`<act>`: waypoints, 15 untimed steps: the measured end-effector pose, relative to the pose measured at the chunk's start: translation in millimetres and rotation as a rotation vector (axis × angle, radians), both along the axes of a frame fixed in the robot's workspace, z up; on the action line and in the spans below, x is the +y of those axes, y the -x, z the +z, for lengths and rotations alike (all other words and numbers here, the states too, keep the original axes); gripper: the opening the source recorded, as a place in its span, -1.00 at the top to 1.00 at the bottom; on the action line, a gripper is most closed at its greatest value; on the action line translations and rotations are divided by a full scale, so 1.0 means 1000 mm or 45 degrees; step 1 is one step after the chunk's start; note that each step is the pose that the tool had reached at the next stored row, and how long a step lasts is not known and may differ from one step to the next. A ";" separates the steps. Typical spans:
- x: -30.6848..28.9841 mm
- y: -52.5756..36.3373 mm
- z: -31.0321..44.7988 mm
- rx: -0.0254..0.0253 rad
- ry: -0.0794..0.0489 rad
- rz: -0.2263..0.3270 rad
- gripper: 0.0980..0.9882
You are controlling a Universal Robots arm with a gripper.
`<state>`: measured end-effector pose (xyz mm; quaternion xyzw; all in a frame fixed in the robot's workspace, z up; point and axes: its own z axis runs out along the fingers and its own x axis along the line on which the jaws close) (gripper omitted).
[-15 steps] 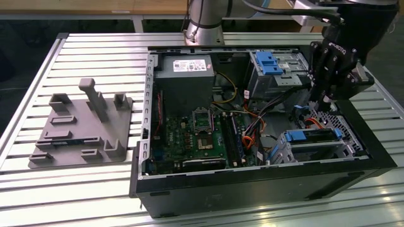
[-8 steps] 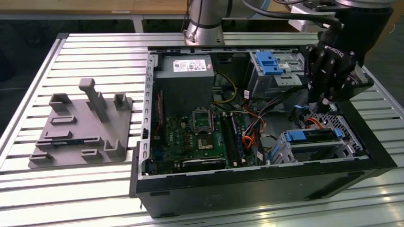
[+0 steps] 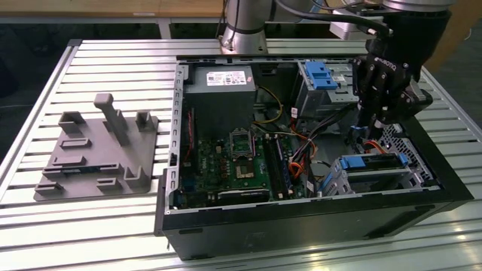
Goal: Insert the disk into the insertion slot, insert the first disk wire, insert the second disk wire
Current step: 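Insert the second disk wire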
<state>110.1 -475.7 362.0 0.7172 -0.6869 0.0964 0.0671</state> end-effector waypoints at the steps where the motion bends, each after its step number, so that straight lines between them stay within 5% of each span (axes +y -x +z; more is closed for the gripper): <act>1: 0.0002 0.0000 -0.0012 0.0000 0.004 0.000 0.42; 4: 0.0047 0.0001 -0.0031 0.0001 0.015 0.002 0.42; 11: 0.0186 0.0005 -0.0067 0.0001 0.111 0.006 0.42; 15: 0.0276 0.0008 -0.0108 0.0002 0.139 0.006 0.42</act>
